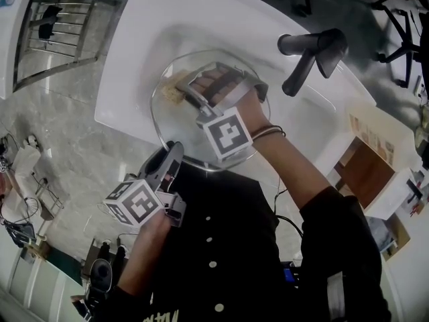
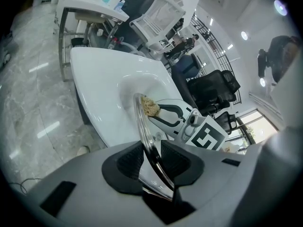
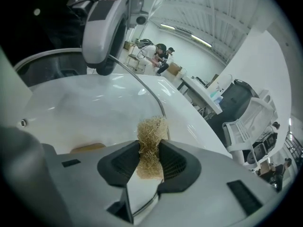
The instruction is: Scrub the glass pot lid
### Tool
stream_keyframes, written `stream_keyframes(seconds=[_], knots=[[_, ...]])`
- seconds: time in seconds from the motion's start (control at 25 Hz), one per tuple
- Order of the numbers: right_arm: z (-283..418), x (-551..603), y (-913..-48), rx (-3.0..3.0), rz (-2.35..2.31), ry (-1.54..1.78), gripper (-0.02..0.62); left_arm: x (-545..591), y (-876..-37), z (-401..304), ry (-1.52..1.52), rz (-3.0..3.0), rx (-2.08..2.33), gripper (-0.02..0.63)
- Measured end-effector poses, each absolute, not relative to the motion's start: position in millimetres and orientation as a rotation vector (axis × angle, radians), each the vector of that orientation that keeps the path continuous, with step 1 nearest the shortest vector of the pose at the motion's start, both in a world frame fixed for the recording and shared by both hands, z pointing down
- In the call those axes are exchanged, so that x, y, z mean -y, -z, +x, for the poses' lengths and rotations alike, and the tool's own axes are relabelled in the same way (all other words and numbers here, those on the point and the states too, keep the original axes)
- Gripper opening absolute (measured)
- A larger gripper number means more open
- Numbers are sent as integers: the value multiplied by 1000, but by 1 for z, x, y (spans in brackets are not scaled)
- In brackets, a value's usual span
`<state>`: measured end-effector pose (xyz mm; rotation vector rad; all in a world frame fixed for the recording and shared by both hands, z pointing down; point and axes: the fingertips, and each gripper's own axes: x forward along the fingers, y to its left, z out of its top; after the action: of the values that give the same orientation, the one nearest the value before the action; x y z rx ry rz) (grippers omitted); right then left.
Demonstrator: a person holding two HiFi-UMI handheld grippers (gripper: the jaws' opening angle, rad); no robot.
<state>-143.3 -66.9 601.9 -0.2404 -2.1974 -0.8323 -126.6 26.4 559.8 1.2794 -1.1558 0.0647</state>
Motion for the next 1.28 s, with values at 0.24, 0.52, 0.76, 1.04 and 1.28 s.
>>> stream_keyframes(seconds=[0.24, 0.52, 0.76, 1.04, 1.28], knots=[[-125, 55, -607, 2136, -369, 808, 135, -26, -562, -127, -63, 1270, 1156, 130], [-98, 36, -608, 2097, -440, 796, 135, -26, -561, -126, -56, 1262, 1150, 129], [-77, 21, -605, 2080, -481, 783, 135, -26, -560, -127, -50, 1258, 1158, 127], [-60, 7, -601, 2067, -502, 782, 135, -26, -561, -128, -48, 1256, 1160, 126], [-32, -9, -603, 2024, -554, 764, 133, -26, -560, -126, -55, 1265, 1165, 127]])
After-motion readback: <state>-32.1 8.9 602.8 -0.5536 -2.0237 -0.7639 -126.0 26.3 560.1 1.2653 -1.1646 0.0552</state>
